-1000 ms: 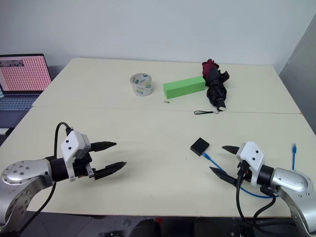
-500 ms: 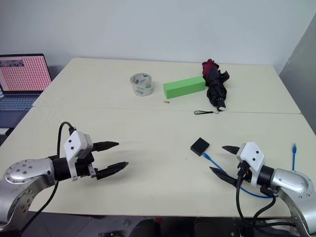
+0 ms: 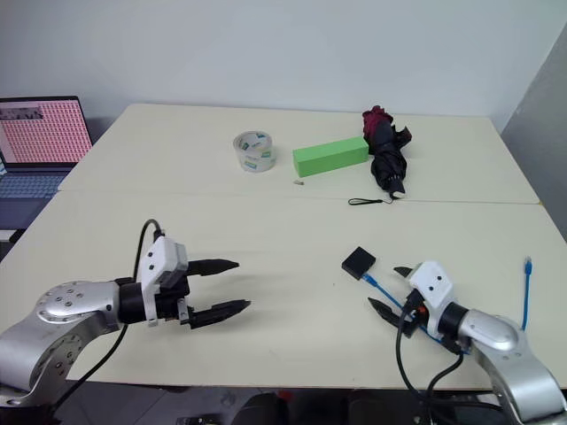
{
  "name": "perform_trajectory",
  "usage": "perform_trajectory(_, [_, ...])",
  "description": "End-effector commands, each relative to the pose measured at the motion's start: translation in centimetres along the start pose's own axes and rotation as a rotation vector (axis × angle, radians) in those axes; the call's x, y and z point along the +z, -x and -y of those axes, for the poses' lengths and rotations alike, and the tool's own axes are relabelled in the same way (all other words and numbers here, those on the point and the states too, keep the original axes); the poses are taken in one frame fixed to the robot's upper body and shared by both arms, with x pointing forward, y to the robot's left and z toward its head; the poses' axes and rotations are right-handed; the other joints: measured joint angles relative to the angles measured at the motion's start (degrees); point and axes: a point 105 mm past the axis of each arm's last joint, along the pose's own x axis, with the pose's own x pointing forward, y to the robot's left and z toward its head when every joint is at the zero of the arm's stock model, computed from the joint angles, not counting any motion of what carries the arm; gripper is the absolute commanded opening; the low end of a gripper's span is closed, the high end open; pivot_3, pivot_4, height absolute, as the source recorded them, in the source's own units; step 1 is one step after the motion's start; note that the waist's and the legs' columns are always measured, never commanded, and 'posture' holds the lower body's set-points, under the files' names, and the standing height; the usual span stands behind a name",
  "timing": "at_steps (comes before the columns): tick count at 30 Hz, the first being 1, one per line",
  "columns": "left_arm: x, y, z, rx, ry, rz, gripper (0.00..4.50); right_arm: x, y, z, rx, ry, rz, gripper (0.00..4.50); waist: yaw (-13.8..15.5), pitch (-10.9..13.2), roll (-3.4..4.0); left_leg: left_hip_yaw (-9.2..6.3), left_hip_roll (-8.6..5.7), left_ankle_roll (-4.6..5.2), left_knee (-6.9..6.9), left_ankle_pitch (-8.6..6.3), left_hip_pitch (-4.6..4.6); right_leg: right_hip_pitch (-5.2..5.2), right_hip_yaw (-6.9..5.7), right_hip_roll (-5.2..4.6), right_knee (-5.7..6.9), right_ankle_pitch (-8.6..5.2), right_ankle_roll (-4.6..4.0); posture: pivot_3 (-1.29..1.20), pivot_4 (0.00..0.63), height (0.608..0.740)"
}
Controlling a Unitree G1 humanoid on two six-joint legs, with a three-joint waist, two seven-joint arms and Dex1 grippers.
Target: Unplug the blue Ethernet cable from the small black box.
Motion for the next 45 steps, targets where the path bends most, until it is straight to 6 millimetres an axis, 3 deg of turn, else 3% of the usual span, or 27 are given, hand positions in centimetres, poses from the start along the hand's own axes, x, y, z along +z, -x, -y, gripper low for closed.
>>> perform_trajectory(1, [1.1, -0.5, 0.9, -0.068, -0.032, 0.023, 4.48, 0.1, -1.4, 0.5, -0.032, -0.001, 0.019, 4.50, 0.0, 0.0, 0.01, 0.00, 0.00, -0.02, 0.00, 0.01, 0.00, -0.01, 0.01, 0.02, 0.01, 0.00, 0.00, 0.00, 0.150, 0.740])
perform_trajectory(2, [1.1, -0.6, 0.9, -0.077, -0.035, 0.022, 4.48, 0.0, -1.9, 0.5, -0.032, -0.008, 0.017, 4.50, 0.0, 0.0, 0.00, 0.00, 0.00, -0.02, 0.00, 0.01, 0.01, 0.00, 0.02, 0.02, 0.02, 0.00, 0.00, 0.00, 0.150, 0.740])
perform_trajectory(9, [1.2, -0.9, 0.9, -0.086, -0.023, 0.042, 4.50, -0.6, -2.7, 0.6, -0.015, -0.014, -0.005, 3.12, 0.0, 0.0, 0.04, -0.01, 0.00, -0.02, 0.00, 0.01, -0.03, -0.03, 0.02, 0.03, -0.01, 0.00, 0.00, 0.00, 0.150, 0.740])
perform_trajectory(18, [0.9, -1.1, 0.7, -0.086, 0.007, 0.056, 4.50, -0.5, -3.1, 0.6, 0.020, 0.029, -0.015, 1.03, 0.0, 0.0, 0.04, -0.01, 0.00, -0.02, 0.01, 0.01, 0.00, -0.02, 0.02, 0.03, 0.03, 0.00, 0.00, 0.00, 0.150, 0.740])
perform_trajectory(21, [0.7, -1.2, 0.4, -0.075, 0.046, 0.064, 4.50, 0.6, -3.0, 0.6, 0.063, 0.125, 0.006, 0.18, 0.0, 0.0, 0.05, -0.01, 0.00, -0.02, 0.01, 0.01, 0.00, -0.02, 0.02, 0.03, 0.03, 0.00, 0.00, 0.00, 0.150, 0.740])
perform_trajectory(29, [1.0, -1.0, -0.6, -0.099, 0.287, 0.157, 4.50, 6.0, -3.4, 0.0, 0.151, 0.720, 0.167, 0.11, -0.2, 0.0, 0.07, -0.01, 0.01, -0.02, 0.03, 0.01, 0.00, -0.05, 0.01, 0.05, 0.06, 0.00, 0.00, 0.00, 0.150, 0.740])
perform_trajectory(31, [1.6, -1.2, -0.7, -0.135, 0.353, 0.190, 4.50, 7.6, -3.7, -1.0, 0.215, 0.942, 0.241, 0.11, -0.1, 0.0, 0.04, -0.04, 0.03, -0.02, 0.02, 0.01, -0.01, -0.04, -0.04, 0.06, 0.04, 0.00, 0.00, 0.00, 0.150, 0.740])
perform_trajectory(33, [2.2, -1.5, -1.0, -0.149, 0.387, 0.220, 4.50, 8.5, -3.9, -1.8, 0.264, 1.055, 0.296, 0.11, -0.1, 0.0, 0.04, -0.01, 0.01, -0.03, 0.03, 0.02, -0.02, -0.06, 0.00, 0.05, 0.02, 0.00, 0.00, 0.00, 0.150, 0.740])
perform_trajectory(45, [3.1, -3.5, -1.2, -0.178, 0.431, 0.282, 4.50, 9.9, -5.1, -3.7, 0.350, 1.128, 0.411, 0.11, -0.1, 0.0, 0.02, -0.03, 0.05, -0.05, 0.12, 0.03, -0.01, -0.03, -0.03, 0.04, 0.09, 0.00, 0.00, 0.00, 0.150, 0.740])
